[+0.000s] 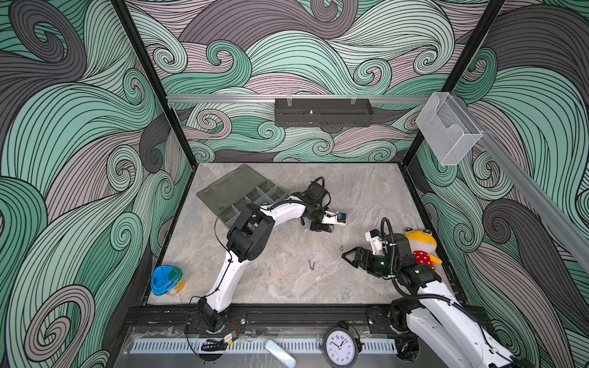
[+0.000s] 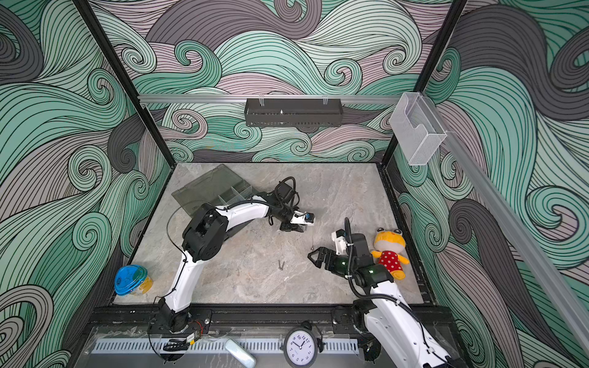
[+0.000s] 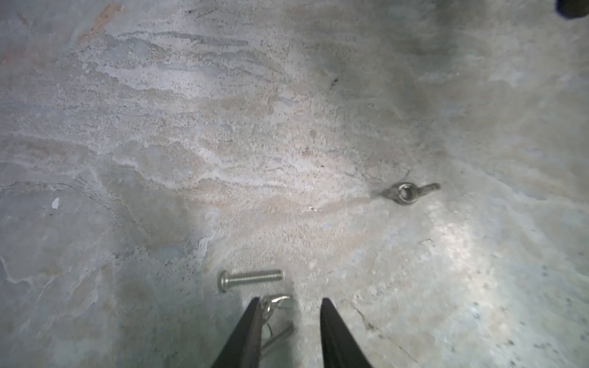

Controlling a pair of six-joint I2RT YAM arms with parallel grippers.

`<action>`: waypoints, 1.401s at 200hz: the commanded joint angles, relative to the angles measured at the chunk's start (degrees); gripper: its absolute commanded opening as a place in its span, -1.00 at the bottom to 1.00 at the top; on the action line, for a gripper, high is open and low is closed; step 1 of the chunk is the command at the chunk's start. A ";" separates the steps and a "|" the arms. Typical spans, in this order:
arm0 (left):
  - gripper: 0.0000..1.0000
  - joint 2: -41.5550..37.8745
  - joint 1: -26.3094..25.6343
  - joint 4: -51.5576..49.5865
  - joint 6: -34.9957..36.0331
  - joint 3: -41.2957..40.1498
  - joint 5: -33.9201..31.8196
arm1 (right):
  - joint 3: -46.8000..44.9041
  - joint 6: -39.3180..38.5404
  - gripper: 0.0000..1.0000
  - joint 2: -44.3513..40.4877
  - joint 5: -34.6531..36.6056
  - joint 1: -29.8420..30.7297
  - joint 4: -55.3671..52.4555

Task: Sort the screws and nuts into containers
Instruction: Pick up the nut at the center of the table.

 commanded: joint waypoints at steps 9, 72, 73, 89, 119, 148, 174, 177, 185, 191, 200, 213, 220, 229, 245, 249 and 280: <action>-0.32 3.08 -1.09 -2.44 -2.09 4.05 -6.67 | 0.69 -1.29 0.99 -0.20 -0.75 -0.76 -0.72; -0.34 4.04 -1.16 -2.46 -3.00 4.08 -11.44 | -0.03 -1.74 0.99 0.24 -1.43 -1.56 0.02; -0.34 4.05 -1.18 -2.47 -2.99 4.08 -11.52 | -0.03 -1.70 0.99 0.26 -1.44 -1.56 -0.02; -0.37 4.43 -1.20 -3.51 -2.60 4.49 -12.25 | -0.03 -1.78 0.99 0.53 -1.69 -1.81 0.17; -0.42 5.08 -1.28 -5.14 -1.31 5.13 -12.39 | -0.12 -2.00 0.99 0.80 -1.89 -2.05 0.29; -0.44 5.56 -1.63 -5.48 -0.27 5.38 -12.39 | -0.21 -2.09 0.99 0.79 -1.97 -2.18 0.35; -0.37 6.01 -2.28 -5.17 1.00 5.57 -12.39 | -0.25 -2.07 0.99 0.80 -2.04 -2.33 0.31; -0.36 6.04 -2.40 -5.29 1.17 5.65 -12.43 | -0.29 -2.09 0.99 0.79 -2.06 -2.27 0.30; -0.36 6.25 -2.52 -5.43 1.40 5.92 -12.65 | -0.30 -2.00 0.99 0.84 -2.05 -2.37 0.33; -0.36 6.47 -2.53 -5.77 1.41 6.36 -12.73 | -0.30 -2.00 0.99 0.80 -2.09 -2.42 0.38; -0.39 6.94 -2.59 -6.64 1.54 7.15 -12.66 | -0.30 -1.95 0.99 0.79 -2.15 -2.43 0.33; -0.45 7.47 -2.68 -8.41 1.83 8.28 -12.23 | -0.30 -2.00 0.99 0.80 -2.15 -2.49 0.33; -0.51 7.79 -2.68 -9.19 1.93 8.77 -12.02 | -0.21 -2.08 0.99 0.80 -2.25 -2.46 0.38; -0.57 8.06 -2.70 -10.02 1.93 9.23 -12.03 | -0.21 -2.09 0.99 0.88 -2.20 -2.52 0.36; -0.63 8.12 -2.78 -11.04 1.70 9.62 -12.35 | -0.21 -2.09 0.99 0.89 -2.33 -2.54 0.42; -0.65 8.13 -2.78 -11.16 1.59 9.62 -12.46 | -0.28 -2.01 0.99 0.93 -2.33 -2.52 0.48; -0.79 6.65 -2.78 -10.71 -0.18 9.35 -14.03 | -0.39 -1.92 0.99 1.68 -2.59 -2.61 1.45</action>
